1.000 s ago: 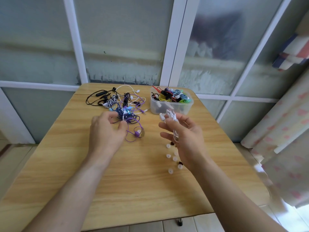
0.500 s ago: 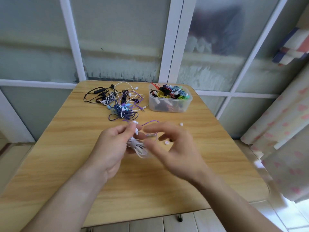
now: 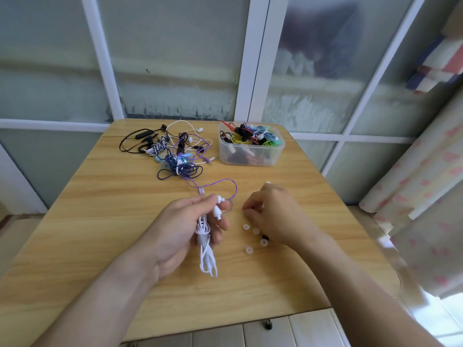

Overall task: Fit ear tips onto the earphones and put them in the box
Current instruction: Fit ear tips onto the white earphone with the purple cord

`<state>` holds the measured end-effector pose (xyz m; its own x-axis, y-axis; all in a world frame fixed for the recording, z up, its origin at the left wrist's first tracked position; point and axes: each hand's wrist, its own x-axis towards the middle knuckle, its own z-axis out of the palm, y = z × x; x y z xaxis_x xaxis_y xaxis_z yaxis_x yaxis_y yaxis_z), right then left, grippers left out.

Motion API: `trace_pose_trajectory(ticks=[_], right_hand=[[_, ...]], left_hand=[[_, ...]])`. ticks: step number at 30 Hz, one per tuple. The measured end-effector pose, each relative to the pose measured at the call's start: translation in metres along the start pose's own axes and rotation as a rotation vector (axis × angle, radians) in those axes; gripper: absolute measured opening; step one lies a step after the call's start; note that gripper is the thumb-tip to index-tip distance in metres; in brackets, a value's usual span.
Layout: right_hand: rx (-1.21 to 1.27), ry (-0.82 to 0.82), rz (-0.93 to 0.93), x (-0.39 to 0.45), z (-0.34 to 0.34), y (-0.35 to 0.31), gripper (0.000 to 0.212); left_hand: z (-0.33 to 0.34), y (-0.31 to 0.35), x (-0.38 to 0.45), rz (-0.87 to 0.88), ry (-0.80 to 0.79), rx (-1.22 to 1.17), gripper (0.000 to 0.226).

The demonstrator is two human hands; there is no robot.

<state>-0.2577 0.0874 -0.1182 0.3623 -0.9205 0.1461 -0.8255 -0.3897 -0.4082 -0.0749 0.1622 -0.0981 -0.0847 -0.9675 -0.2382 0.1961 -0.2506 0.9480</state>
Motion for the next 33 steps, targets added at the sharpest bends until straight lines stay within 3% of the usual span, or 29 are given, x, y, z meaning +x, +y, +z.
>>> trace_pose_trajectory(ticks=[4, 6, 9, 12, 23, 33], right_hand=[[0.112, 0.119, -0.023, -0.005, -0.008, -0.008, 0.005], [0.323, 0.182, 0.006, -0.011, -0.013, -0.016, 0.004], [0.745, 0.148, 0.038, -0.017, -0.018, -0.027, 0.005], [0.906, 0.124, 0.023, -0.02, -0.016, -0.031, 0.017], [1.095, 0.065, 0.051, -0.023, -0.007, -0.038, 0.031], [1.178, -0.001, 0.027, -0.026, -0.011, -0.04, 0.02]], left_hand=[[0.003, -0.001, 0.0, 0.008, -0.004, -0.001, 0.03], [0.004, -0.003, 0.001, 0.021, -0.001, 0.0, 0.027], [0.003, -0.005, 0.002, 0.069, 0.012, 0.025, 0.025], [0.003, -0.006, 0.002, 0.125, 0.015, 0.064, 0.025], [0.004, -0.006, 0.0, 0.25, 0.056, 0.128, 0.015], [0.0, -0.006, -0.002, 0.244, 0.045, 0.199, 0.013]])
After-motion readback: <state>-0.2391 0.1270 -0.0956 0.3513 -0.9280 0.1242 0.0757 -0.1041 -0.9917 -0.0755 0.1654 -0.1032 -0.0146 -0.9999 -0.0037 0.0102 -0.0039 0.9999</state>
